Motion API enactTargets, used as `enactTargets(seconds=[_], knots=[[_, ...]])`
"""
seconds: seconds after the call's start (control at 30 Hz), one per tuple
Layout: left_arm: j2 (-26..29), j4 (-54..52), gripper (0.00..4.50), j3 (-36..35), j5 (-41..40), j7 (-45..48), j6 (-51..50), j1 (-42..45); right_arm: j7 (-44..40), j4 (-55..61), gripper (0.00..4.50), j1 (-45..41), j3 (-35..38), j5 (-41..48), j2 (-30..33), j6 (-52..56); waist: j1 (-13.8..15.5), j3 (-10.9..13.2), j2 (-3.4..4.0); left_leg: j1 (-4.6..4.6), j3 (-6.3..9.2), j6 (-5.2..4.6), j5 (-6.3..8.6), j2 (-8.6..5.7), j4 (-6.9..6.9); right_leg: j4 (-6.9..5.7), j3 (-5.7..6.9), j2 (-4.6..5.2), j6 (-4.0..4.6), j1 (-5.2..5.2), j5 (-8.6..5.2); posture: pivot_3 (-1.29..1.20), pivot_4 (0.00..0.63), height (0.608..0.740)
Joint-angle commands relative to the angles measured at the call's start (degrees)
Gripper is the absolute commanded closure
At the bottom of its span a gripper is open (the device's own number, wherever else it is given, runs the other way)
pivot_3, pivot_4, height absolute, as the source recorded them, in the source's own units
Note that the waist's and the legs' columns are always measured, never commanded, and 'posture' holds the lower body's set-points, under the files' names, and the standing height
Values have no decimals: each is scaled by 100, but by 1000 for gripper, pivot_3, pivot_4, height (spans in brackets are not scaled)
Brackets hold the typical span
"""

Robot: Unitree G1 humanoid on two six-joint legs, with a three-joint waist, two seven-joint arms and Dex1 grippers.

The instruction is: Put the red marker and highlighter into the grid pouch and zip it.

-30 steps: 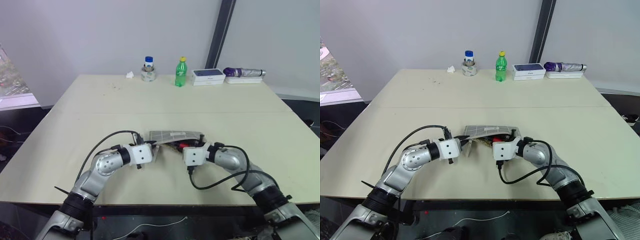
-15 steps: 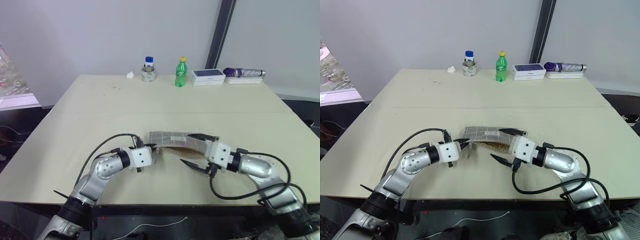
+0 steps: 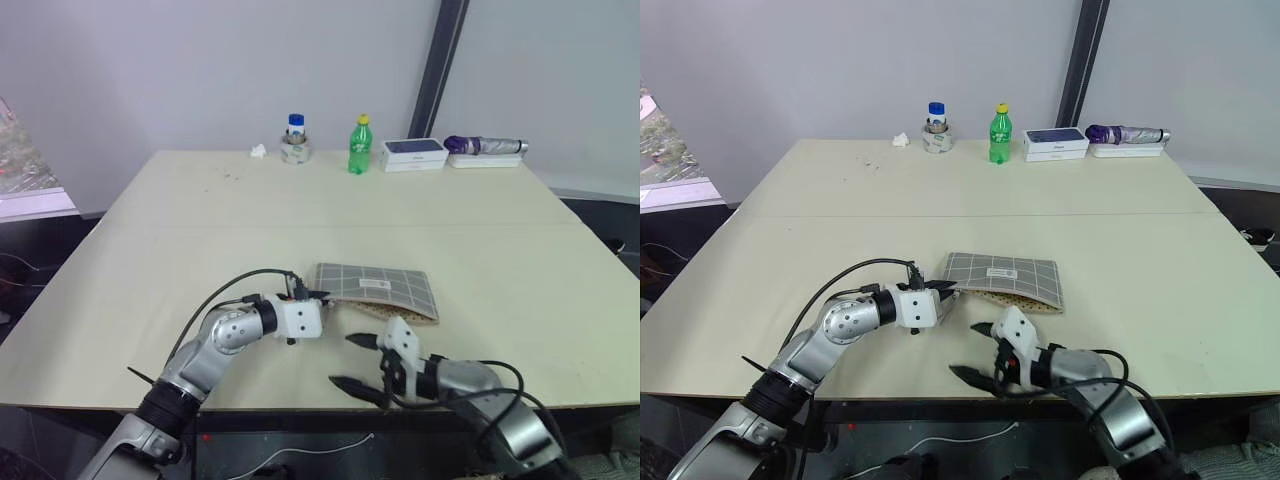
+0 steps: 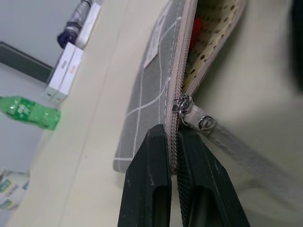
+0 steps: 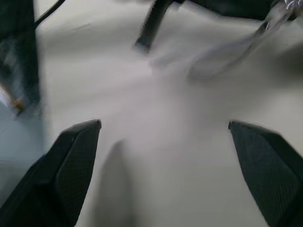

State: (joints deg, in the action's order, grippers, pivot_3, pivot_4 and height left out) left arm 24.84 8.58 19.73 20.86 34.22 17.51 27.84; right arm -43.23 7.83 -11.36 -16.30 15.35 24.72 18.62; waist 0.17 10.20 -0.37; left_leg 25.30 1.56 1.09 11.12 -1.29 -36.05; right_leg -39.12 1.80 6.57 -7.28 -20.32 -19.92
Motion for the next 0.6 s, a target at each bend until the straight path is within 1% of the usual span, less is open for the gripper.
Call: enactTargets(seconds=[0.03,0.13,0.3,0.33,0.37,0.4,0.47,0.57,0.6], knots=[[38,-268,4500,-64,-48,-7,26,55,549,-497,21,-376,24,-340,-396,119,4,0,0,0,0,0,0,0,0,0,0,0,0,-1,0,0,150,740],[67,-342,4500,-96,-55,7,-30,23,705,-673,21,-583,257,-217,-642,349,32,0,0,1,-1,0,0,0,-2,0,-1,1,0,0,0,0,150,740],[77,-387,4500,-89,-52,-29,-72,-15,650,-731,21,-798,498,117,-1047,537,35,0,0,1,-1,0,0,-2,-3,0,-1,3,-1,1,0,0,150,740],[77,-389,4500,-90,-51,-37,-77,-17,677,-755,259,-856,561,207,-1147,636,27,0,0,1,-1,0,0,-2,-3,-1,-1,2,-1,0,0,0,150,740],[75,-387,4500,-91,-45,-45,-86,-11,663,-770,536,-907,574,255,-1215,717,19,0,0,1,-1,0,0,-2,-1,-2,-1,2,-1,-1,0,0,150,740],[74,-385,4500,-92,-41,-51,-92,-7,648,-781,911,-942,581,279,-1260,773,12,0,1,1,-1,0,0,-1,0,-2,-1,2,-1,-2,0,0,150,740],[75,-373,4500,-102,-24,-75,-107,6,605,-809,1830,-944,447,131,-1234,770,13,0,1,3,-2,0,0,-2,2,-2,-2,2,0,-6,0,0,150,740],[109,-352,4500,-120,7,-112,-103,-9,590,-702,3474,-863,498,179,-1227,826,18,0,1,5,-2,0,0,-2,2,-1,-2,2,-1,-7,0,0,150,740],[126,-347,4500,-141,3,-125,-114,-20,584,-646,4087,-826,549,190,-1172,848,18,0,1,5,-2,0,0,-2,2,-1,-2,2,-1,-7,0,0,150,740]])
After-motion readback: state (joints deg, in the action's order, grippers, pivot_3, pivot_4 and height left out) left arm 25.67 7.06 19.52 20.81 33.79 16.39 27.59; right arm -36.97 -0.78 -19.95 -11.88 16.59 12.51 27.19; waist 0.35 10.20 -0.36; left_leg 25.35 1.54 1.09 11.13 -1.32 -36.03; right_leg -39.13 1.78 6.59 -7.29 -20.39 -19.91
